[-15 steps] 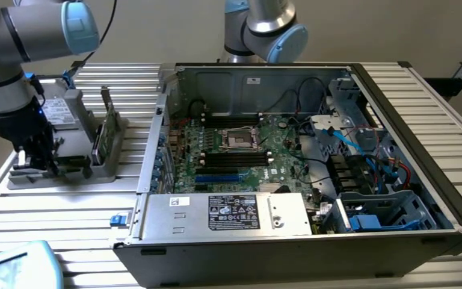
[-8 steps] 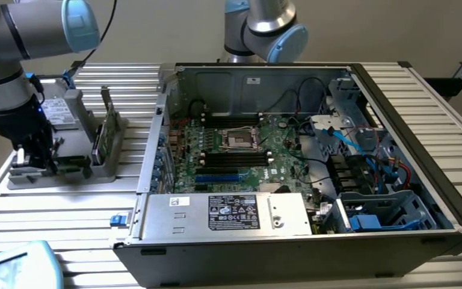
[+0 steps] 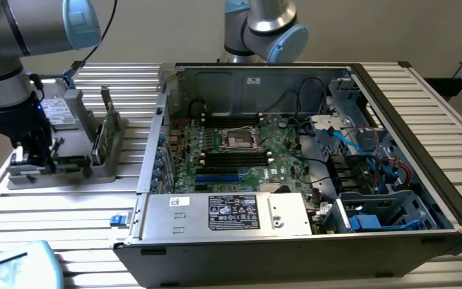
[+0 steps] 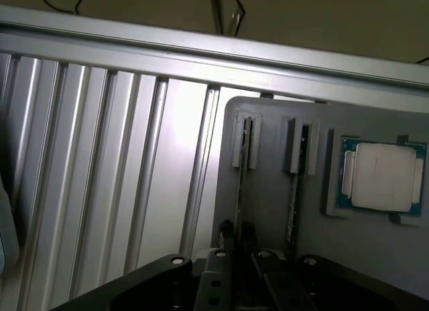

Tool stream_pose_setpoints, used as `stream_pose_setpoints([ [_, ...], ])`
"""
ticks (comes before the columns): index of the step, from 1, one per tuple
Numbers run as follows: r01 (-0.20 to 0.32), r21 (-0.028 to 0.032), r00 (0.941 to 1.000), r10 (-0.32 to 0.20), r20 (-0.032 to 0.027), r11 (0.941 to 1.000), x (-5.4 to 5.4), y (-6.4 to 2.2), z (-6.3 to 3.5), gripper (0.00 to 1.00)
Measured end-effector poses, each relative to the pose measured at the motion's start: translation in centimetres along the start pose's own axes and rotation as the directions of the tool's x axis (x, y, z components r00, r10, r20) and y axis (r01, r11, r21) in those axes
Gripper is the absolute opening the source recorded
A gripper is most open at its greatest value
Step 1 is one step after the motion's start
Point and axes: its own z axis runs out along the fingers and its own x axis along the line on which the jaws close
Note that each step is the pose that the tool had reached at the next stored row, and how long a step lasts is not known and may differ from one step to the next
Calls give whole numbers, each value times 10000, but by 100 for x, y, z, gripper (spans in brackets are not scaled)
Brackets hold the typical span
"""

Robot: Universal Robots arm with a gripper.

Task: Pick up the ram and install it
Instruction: 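Pick up the ram and move it above insertion slot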

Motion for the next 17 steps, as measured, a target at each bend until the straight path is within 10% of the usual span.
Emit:
stream_pose_setpoints([
  [17, 25, -333, 10000, -24, 52, 9994, 12, -39, -78, 15],
])
